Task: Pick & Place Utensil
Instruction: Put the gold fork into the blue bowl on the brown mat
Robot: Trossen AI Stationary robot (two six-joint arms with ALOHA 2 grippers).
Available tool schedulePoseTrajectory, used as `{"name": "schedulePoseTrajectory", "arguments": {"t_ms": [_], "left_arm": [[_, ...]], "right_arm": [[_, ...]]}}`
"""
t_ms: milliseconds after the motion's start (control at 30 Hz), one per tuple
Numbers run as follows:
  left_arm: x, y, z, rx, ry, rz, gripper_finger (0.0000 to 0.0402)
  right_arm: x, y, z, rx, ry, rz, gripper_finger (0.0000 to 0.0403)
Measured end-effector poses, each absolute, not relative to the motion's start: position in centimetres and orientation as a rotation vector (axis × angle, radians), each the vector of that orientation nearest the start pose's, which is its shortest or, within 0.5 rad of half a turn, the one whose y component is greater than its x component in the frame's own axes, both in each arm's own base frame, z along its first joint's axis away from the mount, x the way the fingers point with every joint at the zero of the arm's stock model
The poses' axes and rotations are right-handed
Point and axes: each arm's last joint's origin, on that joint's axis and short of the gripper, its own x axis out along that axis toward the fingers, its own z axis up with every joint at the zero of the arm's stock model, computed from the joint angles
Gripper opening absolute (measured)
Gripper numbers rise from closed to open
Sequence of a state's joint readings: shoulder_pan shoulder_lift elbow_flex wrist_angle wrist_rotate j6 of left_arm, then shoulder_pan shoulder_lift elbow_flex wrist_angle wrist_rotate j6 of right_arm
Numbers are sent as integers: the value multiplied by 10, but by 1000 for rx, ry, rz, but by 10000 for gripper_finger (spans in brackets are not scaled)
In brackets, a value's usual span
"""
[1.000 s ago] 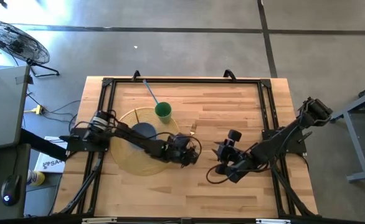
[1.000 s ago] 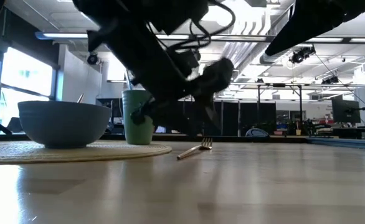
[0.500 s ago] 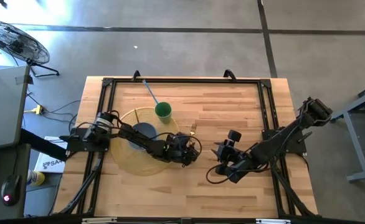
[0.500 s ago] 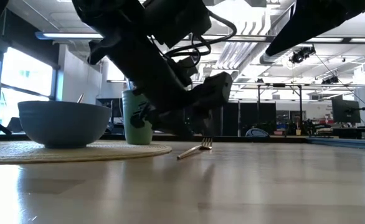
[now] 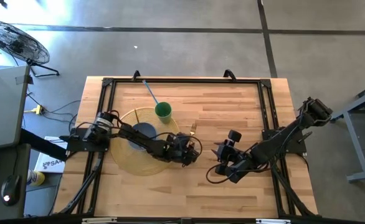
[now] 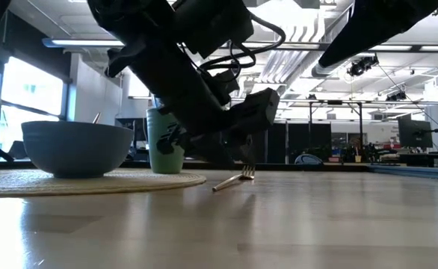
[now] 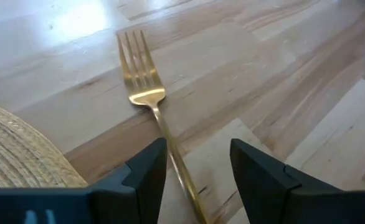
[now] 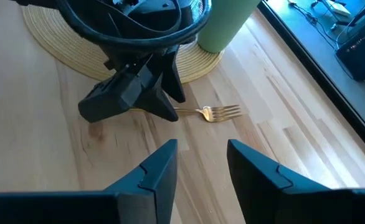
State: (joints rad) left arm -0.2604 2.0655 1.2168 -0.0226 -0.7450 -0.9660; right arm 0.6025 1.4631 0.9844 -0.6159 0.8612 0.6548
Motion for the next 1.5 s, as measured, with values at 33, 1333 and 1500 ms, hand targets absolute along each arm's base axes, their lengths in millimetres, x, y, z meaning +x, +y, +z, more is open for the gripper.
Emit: {"name": "schedulePoseTrajectory", "arguments": {"t_ms": [33,1333,1500], "left_arm": [[401,-85,124,-478,479,762,172],[417,-65,110,-393,645,785,38],[418,-66,110,-406,643,770,11]], "right_arm": [[240,139,229,-118,681,-472,134],[242,139,231,-103,657,-475,134],[242,139,230,-103,666,-469,134]]}}
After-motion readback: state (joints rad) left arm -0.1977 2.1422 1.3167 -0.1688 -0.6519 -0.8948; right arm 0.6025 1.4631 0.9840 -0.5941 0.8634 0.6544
